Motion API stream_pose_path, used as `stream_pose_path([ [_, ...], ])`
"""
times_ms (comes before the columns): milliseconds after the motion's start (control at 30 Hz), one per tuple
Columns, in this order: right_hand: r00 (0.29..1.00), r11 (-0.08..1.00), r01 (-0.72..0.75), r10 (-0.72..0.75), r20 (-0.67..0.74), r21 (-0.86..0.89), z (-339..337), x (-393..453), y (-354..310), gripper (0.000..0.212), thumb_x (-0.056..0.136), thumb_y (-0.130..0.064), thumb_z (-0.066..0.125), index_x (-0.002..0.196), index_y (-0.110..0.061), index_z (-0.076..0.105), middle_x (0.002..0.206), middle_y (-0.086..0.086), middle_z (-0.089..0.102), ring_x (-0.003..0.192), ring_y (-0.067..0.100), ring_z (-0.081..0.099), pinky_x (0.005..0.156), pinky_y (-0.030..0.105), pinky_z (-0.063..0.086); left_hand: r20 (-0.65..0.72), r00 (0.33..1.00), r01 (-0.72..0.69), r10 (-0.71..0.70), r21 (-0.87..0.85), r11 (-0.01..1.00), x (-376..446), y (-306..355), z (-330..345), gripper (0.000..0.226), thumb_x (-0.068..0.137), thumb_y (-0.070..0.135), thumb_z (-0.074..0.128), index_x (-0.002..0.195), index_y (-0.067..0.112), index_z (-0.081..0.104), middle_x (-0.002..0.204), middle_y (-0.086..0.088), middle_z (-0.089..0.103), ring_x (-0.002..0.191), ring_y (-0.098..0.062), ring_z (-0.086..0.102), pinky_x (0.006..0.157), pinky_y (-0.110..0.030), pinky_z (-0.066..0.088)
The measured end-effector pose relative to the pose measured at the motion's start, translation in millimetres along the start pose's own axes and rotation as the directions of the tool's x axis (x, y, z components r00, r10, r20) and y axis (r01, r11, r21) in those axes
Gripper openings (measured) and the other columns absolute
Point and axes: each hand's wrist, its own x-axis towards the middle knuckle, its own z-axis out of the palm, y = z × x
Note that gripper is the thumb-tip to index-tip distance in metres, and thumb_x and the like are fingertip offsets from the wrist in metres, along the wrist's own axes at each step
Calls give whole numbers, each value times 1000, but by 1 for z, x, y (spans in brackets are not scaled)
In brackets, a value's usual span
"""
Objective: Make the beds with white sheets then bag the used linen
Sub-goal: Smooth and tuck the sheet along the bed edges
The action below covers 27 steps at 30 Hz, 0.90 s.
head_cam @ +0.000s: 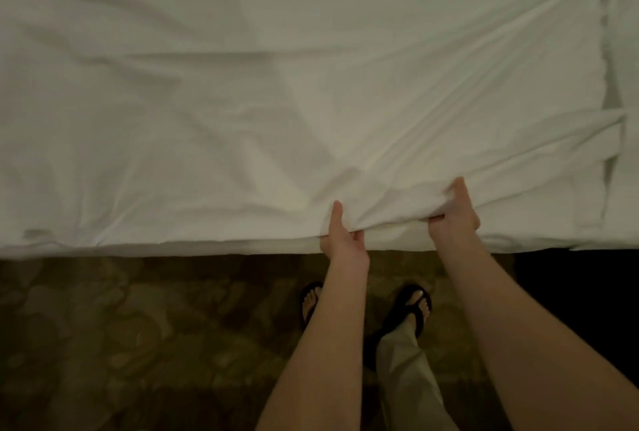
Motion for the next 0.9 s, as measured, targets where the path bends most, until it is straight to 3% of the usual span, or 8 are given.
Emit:
stream_pose_path([
  [167, 978, 995, 12, -32, 204, 97, -23, 21, -60, 34, 85, -14, 73, 115, -5, 61, 107, 6, 68, 93, 19, 67, 83, 36, 58, 88, 994, -52, 58, -62, 997, -2, -21, 9, 35, 89, 17, 68, 121, 6, 60, 112, -12, 69, 97, -22, 68, 79, -31, 59],
  [267, 981, 995, -98, 95, 171, 8, -62, 36, -43, 23, 89, -6, 66, 110, 0, 61, 120, 16, 64, 102, 24, 65, 81, 35, 58, -23, 995, -94, 93, -84, 992, 6, -33, -7, 36, 91, 20, 65, 124, 5, 58, 114, -10, 67, 91, -18, 67, 66, -25, 59],
  [400, 953, 982, -191, 189, 235, -15, -68, 50, -60, 16, 86, -13, 71, 99, -7, 62, 114, 14, 65, 98, 24, 64, 76, 34, 59, 17, 993, -116, 119, -118, 986, 10, -48, 8, 46, 87, 24, 71, 129, 10, 59, 117, -8, 69, 102, -19, 67, 82, -31, 59],
  [500, 956, 986, -143, 114, 270, 90, -56, 59, -99, 24, 82, -15, 76, 100, -9, 62, 112, 9, 65, 102, 24, 63, 87, 41, 56, 22, 994, -105, 105, -15, 994, 0, -70, 24, 42, 89, 16, 69, 128, 7, 57, 123, -11, 65, 108, -22, 64, 88, -33, 56],
  [600, 964, 994, -80, 95, 249, -68, -66, 74, -115, 18, 85, -10, 72, 100, -6, 61, 113, 10, 64, 95, 21, 63, 88, 35, 54, -32, 998, -52, 57, 146, 988, -11, -100, 22, 42, 94, 11, 60, 134, 2, 50, 128, -16, 59, 114, -25, 60, 97, -33, 51],
  [667, 961, 972, -94, 144, 234, -215, -81, 80, -117, 17, 88, -9, 68, 101, -2, 61, 108, 14, 65, 83, 21, 63, 77, 32, 56, 38, 999, 18, -32, 321, 947, -25, -122, 22, 39, 97, 15, 56, 133, 1, 49, 117, -14, 63, 107, -25, 63, 91, -32, 52],
  [767, 952, 961, -119, 181, 245, -249, -97, 87, -128, 29, 90, -14, 66, 112, 4, 60, 100, 16, 69, 76, 22, 68, 68, 29, 56, 183, 957, 74, -223, 591, 803, -46, -154, 40, 34, 98, 29, 55, 124, 8, 55, 111, -9, 68, 101, -22, 66, 83, -30, 53],
  [900, 937, 964, -129, 196, 290, -234, -108, 91, -159, 31, 90, -19, 66, 111, 3, 64, 96, 15, 72, 83, 23, 72, 69, 27, 59, 301, 902, 9, -309, 704, 710, -60, -188, 88, 41, 99, 36, 50, 129, 8, 52, 113, -4, 67, 105, -18, 63, 89, -29, 50],
])
